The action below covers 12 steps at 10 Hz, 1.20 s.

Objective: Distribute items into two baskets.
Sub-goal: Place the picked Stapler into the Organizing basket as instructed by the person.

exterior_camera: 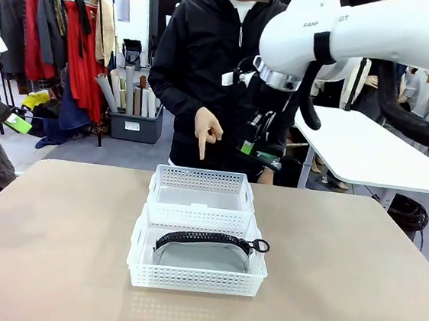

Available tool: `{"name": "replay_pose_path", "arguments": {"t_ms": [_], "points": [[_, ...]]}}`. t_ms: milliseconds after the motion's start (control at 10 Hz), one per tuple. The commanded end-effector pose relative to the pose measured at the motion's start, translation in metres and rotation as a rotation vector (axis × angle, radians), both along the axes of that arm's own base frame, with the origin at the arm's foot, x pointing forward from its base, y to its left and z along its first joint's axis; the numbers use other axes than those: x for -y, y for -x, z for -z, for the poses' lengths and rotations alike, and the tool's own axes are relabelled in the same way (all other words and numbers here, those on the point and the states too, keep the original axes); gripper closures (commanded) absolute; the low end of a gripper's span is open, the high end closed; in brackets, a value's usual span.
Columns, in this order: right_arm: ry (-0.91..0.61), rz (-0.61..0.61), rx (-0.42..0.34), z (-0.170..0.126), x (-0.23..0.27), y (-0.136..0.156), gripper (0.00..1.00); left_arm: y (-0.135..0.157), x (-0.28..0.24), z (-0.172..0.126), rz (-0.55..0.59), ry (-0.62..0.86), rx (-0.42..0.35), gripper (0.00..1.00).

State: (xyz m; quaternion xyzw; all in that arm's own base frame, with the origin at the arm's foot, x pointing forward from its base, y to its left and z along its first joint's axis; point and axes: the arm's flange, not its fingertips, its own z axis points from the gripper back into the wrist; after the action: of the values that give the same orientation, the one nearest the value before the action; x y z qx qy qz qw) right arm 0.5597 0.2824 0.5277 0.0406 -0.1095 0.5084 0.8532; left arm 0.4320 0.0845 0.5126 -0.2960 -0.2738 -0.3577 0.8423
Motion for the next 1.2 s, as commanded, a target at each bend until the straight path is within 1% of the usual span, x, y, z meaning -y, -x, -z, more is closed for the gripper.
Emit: {"name": "replay_pose_path", "arguments": {"t_ms": [0,200,500,1100], "points": [[0.015,-0.009,0.034,0.003,-0.018,-0.013,1.00,0.001,0.000,0.000,0.001,0.000,0.002,0.00],[0.031,-0.022,0.030,0.020,-0.036,-0.031,1.00,0.001,0.000,0.000,0.001,0.000,0.002,0.00],[0.058,-0.061,0.018,0.046,-0.063,-0.048,1.00,0.001,0.000,0.000,0.001,0.000,0.002,0.00],[0.056,-0.101,0.046,0.085,-0.093,-0.054,1.00,0.001,0.000,0.000,0.001,0.000,0.002,0.00]]}}
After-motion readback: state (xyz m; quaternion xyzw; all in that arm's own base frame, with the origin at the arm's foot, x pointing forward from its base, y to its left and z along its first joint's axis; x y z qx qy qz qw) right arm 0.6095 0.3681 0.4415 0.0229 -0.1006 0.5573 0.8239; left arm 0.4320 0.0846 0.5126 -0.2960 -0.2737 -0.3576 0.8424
